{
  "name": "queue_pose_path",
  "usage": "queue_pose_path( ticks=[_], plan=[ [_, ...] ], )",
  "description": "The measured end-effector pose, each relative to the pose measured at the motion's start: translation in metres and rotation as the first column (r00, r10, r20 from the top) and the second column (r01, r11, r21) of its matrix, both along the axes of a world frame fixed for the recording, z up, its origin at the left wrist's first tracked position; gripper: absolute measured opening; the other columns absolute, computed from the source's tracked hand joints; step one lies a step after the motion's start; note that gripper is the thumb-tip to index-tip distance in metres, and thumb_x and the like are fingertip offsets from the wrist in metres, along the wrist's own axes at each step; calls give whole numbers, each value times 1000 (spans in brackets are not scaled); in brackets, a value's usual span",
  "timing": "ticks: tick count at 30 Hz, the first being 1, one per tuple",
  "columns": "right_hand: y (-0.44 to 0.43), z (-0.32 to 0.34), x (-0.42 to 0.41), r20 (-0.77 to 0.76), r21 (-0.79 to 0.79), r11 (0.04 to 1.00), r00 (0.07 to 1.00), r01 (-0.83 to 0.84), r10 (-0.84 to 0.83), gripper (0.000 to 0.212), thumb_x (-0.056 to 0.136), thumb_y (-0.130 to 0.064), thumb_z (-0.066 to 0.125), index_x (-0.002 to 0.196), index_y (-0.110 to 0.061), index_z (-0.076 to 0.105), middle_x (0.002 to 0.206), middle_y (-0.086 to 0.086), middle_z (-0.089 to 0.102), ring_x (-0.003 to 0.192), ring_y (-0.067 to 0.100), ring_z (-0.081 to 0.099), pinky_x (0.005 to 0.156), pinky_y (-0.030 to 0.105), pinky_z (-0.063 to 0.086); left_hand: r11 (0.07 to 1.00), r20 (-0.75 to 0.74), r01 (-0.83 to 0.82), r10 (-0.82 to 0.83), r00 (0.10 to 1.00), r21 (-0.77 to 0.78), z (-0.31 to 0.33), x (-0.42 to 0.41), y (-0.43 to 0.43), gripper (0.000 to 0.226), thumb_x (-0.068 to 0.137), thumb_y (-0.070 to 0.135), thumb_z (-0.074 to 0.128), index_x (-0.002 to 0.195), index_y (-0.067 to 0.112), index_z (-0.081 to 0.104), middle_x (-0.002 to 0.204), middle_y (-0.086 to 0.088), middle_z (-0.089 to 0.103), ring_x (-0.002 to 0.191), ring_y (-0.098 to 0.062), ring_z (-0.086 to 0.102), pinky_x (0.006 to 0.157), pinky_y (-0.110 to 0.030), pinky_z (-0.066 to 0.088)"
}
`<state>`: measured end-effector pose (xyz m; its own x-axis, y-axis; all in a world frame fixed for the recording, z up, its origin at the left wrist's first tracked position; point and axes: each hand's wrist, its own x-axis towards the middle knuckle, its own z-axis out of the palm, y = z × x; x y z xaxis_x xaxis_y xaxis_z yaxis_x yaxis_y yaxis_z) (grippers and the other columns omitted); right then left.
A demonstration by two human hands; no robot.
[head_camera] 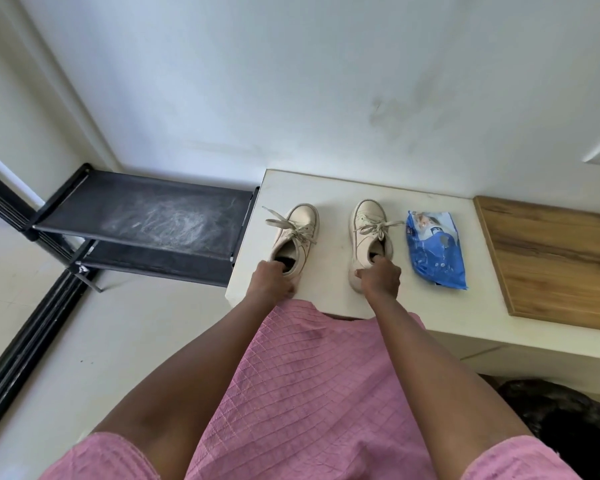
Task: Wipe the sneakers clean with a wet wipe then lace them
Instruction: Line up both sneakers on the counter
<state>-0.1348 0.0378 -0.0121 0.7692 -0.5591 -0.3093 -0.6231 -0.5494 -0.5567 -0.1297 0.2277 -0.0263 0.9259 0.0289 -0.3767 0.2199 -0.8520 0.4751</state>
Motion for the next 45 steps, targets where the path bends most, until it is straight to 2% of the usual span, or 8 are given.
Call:
queue_pose_path(
  ticks=[4,9,18,23,32,37,40,45],
  plan=[
    [13,-1,0,102,-41,999,995,-3,7,23,82,-8,67,102,3,66,104,25,62,96,40,60,80,37,49,990,120,-115,125,985,-87,0,0,-9,3,69,4,59,71,2,60,82,-15,56,68,-27,49,58,-27,33],
    [46,-1,0,179,-1,1000,984,-8,8,14,82,-8,65,86,6,65,90,27,63,86,40,61,71,38,49,985,226,-131,153,962,-109,7,8,-13,8,71,7,57,64,4,55,76,-9,45,62,-28,43,56,-28,28],
    [128,31,6,232,11,992,965,-128,122,18,83,-5,54,93,3,67,94,28,65,93,44,59,76,40,47,964,277,-206,246,929,-167,25,11,39,12,76,14,60,68,5,59,85,-15,52,68,-28,46,60,-28,31],
    [193,38,18,219,49,975,955,-217,201,21,86,-11,53,97,-1,67,98,25,66,95,42,59,75,38,46,943,271,-288,324,906,-164,33,17,95,26,79,24,61,60,12,48,82,-14,53,76,-34,52,62,-29,31],
    [307,10,71,173,124,910,911,-396,373,22,88,-12,52,96,3,66,100,23,65,96,39,61,73,35,47,895,235,-437,445,864,-88,14,66,210,15,75,16,60,66,5,54,69,-13,49,69,-29,43,62,-30,32],
    [348,-15,103,152,162,883,896,-440,418,24,91,-16,53,97,4,64,101,23,64,98,39,59,78,37,46,894,221,-446,442,869,-33,-15,100,260,17,74,17,65,66,4,57,77,-22,58,78,-38,53,65,-33,36],
    [366,-30,118,98,156,878,892,-453,442,22,93,-13,49,98,4,62,103,23,62,96,36,59,75,34,43,905,199,-424,419,886,-16,-29,116,280,14,72,12,65,63,11,54,77,-13,51,78,-33,53,64,-28,32],
    [391,-44,137,26,140,871,881,-472,473,23,93,2,41,107,6,59,113,30,55,91,32,60,67,29,37,914,208,-406,403,891,-31,-46,134,301,12,73,10,67,82,4,64,91,-13,55,79,-22,45,68,-26,34]
  ],
)
